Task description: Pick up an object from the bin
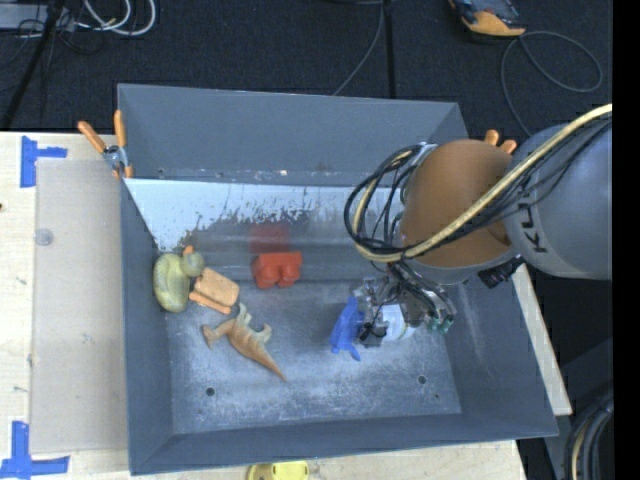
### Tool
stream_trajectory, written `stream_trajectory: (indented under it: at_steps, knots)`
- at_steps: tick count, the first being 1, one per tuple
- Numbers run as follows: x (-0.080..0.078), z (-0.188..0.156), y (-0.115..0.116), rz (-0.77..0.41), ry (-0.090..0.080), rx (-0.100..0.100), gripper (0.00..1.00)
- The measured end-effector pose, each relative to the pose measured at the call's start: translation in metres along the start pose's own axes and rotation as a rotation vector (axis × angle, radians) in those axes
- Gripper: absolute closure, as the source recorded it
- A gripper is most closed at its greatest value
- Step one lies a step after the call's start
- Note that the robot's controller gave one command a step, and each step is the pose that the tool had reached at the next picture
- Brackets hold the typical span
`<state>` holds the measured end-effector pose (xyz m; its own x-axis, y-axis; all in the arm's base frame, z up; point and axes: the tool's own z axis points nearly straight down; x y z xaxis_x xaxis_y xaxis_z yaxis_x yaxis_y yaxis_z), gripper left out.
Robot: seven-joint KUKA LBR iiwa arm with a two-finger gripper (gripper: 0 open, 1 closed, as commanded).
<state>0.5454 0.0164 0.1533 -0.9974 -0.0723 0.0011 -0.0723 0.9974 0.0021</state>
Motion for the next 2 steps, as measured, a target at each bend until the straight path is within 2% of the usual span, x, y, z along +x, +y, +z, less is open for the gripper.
stream_trajectory:
  at_steps: [1, 2]
  knots:
    - [0.000, 0.000, 0.000, 0.000, 0.000, 0.000, 1.00]
    - [-0.003, -0.108, -0.008, 0.006, 0.000, 0.000, 1.00]
